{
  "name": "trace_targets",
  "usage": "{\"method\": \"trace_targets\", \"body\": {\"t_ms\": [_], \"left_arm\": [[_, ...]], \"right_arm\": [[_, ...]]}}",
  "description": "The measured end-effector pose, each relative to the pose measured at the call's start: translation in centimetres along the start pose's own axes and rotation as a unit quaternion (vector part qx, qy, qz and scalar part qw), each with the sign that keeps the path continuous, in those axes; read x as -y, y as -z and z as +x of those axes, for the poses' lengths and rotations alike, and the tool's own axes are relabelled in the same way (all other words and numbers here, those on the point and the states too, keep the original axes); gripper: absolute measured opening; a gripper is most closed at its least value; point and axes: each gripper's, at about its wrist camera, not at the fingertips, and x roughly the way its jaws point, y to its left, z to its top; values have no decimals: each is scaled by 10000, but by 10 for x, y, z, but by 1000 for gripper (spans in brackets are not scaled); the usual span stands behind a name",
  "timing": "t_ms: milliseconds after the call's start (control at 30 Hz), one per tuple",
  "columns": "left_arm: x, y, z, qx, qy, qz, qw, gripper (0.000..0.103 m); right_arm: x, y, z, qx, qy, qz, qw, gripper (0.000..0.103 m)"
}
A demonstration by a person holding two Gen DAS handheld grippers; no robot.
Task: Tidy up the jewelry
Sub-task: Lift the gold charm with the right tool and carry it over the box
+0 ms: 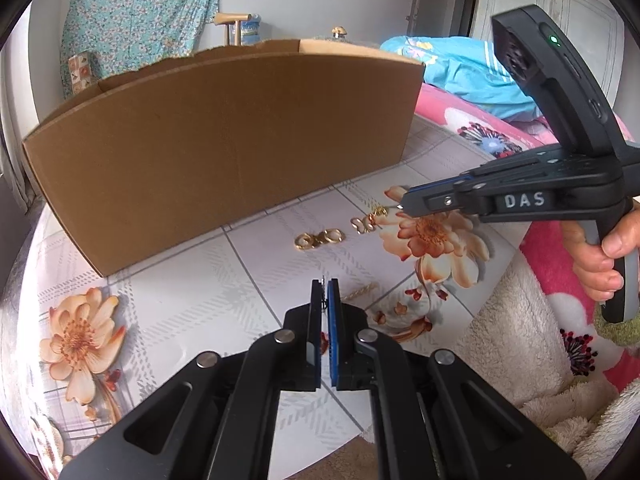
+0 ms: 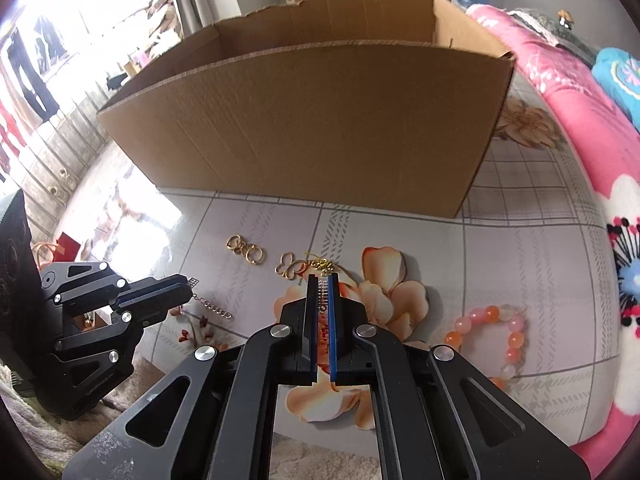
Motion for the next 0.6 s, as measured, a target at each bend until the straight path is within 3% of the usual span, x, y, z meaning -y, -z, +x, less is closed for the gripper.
{"method": "trace_targets", "body": {"t_ms": [200,367,600], "left_arm": [[0,-10,-23,274,17,-37,9996,2],[0,-33,-59,761,189,7,9969,2],[-22,-84,-99,1361,141,51,9906,2]], "right_arm": [[2,2,-29,470,-184,73,9987,2],[-14,-9,-46,995,-495,-2,9938,2],[-25,-62,-75,1611,-1079,-408,9802,2]]}}
